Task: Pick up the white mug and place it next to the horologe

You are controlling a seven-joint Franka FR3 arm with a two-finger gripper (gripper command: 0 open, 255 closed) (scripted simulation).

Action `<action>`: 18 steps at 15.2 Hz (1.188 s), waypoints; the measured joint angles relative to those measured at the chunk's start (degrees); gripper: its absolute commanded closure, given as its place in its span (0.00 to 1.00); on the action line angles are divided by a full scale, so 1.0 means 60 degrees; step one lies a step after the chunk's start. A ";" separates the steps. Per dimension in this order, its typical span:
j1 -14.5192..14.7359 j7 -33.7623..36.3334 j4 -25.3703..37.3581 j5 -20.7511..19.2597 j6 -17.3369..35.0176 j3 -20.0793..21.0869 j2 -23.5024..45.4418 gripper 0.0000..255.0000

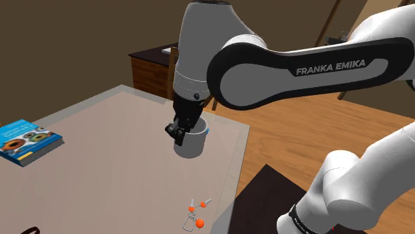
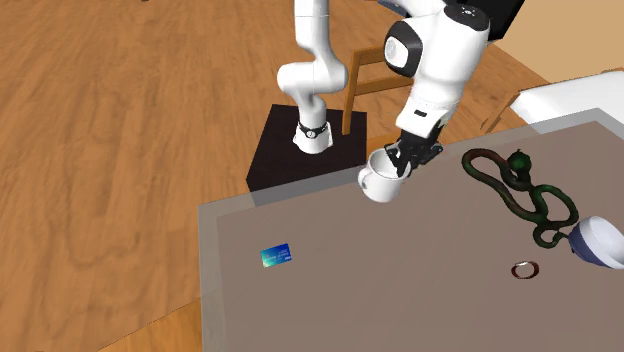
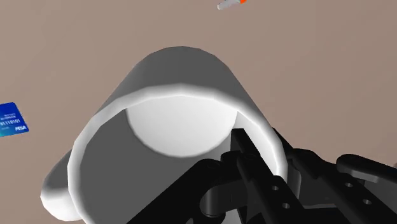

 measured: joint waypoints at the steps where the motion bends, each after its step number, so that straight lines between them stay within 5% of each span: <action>1: 0.0018 0.0263 0.0293 -0.0107 0.0027 0.0184 0.0335 1.00; 12: 0.0832 0.3124 0.4172 -0.2045 -0.0745 0.1626 0.4012 1.00; 18: 0.2274 0.4370 0.7618 -0.3574 -0.1965 0.1711 0.6766 1.00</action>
